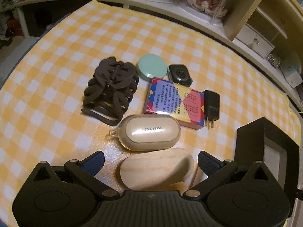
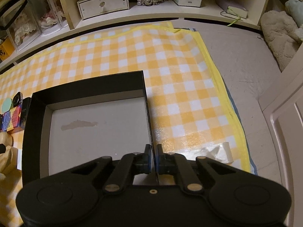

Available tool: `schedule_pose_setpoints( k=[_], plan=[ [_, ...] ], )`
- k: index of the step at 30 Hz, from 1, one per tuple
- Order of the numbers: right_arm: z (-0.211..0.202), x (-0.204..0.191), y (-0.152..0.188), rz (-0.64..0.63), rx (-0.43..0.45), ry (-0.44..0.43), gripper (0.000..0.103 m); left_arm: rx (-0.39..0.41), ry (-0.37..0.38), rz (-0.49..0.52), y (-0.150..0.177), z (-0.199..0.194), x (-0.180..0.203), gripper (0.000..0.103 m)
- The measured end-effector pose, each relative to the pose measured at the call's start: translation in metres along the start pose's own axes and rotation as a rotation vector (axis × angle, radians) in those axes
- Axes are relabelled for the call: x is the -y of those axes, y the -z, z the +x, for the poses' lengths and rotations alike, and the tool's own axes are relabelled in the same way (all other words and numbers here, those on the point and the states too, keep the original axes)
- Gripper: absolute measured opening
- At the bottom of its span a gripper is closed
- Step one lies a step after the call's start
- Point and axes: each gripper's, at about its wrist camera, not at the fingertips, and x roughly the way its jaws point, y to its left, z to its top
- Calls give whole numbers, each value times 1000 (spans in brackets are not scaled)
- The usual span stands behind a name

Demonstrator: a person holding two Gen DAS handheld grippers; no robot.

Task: Organize rigid objects
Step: 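Grasp the wooden oval lid with the left tool and lift it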

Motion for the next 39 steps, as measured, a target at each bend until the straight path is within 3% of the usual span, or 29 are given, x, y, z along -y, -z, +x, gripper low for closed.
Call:
schedule_pose_setpoints(
  k=[7,16,21,23,29,34,39],
  plan=[
    [0,-1,-1,-8,0,4,5,-59,-16,-30,5,10,15,103],
    [0,1,-2,-7,2,-5,5,-49,-109,-41,9,23,19,103],
    [0,1,-1,-1,2,-9,5,-22,-108,-52,8,21,16,98],
    [0,1,-2,2,1,-13,5,-5,-94,-26,8,17,15,93],
    [0,3,-1,15,2,-26,5,-14,-38,-10,11,5,14,92],
    [0,3,0,16,3,-36,5,67,38,33,11,-31,22,92],
    [0,4,1,20,5,-48,4,135,155,167,15,-69,58,92]
  ],
)
